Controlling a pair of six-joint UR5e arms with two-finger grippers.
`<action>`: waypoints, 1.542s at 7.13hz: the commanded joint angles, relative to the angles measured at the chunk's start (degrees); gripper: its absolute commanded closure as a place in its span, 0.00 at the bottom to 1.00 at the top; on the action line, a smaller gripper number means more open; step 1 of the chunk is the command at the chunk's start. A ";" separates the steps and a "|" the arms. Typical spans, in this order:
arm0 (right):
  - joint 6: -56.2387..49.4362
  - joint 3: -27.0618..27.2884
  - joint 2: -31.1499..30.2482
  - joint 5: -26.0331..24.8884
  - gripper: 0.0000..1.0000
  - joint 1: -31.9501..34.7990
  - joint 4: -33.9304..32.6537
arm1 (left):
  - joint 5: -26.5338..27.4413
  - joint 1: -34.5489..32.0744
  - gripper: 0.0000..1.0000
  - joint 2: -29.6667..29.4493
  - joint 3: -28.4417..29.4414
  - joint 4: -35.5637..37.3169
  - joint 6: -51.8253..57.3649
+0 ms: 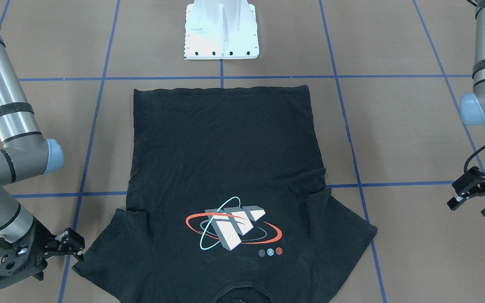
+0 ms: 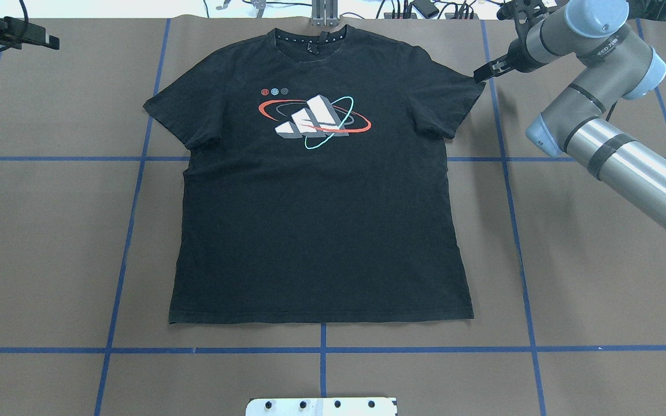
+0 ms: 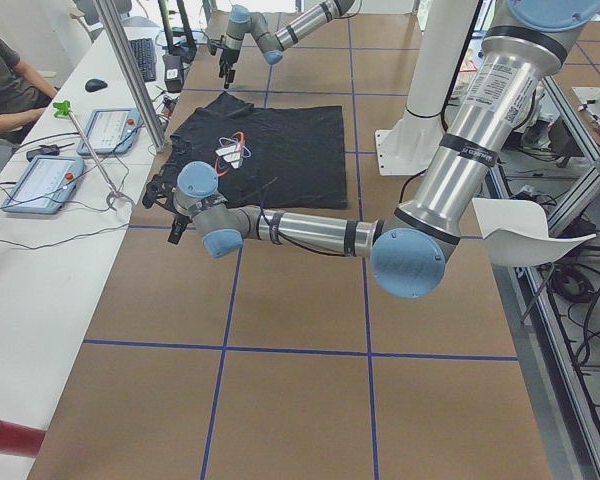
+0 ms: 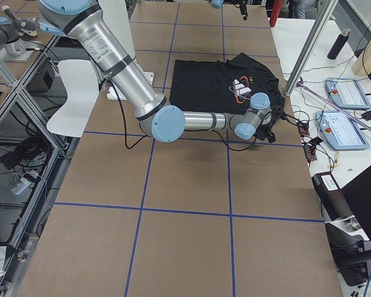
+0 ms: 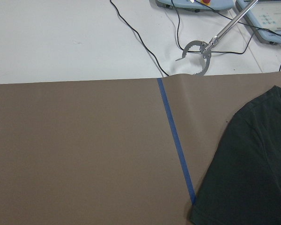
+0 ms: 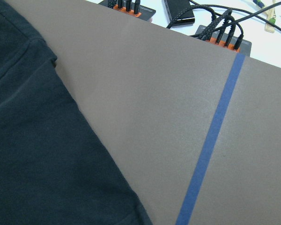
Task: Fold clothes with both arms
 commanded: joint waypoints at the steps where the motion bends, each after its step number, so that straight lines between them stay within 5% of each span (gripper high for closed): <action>1: 0.03 -2.95 1.94 -0.22 0.08 -1.14 0.33 | -0.09 0.00 0.00 -0.02 -0.05 0.00 -0.03; 5: 0.03 -4.72 2.65 -0.22 0.24 -1.41 0.24 | 0.00 0.00 0.00 -0.02 -0.23 0.08 0.06; 7: 0.12 -4.72 2.65 -0.22 0.40 -1.50 0.07 | 0.00 0.00 0.00 -0.02 -0.40 0.17 -0.11; 11: 0.12 -6.04 2.74 -0.22 0.43 -1.67 -0.02 | 0.00 0.00 0.00 0.06 -0.58 0.17 -0.20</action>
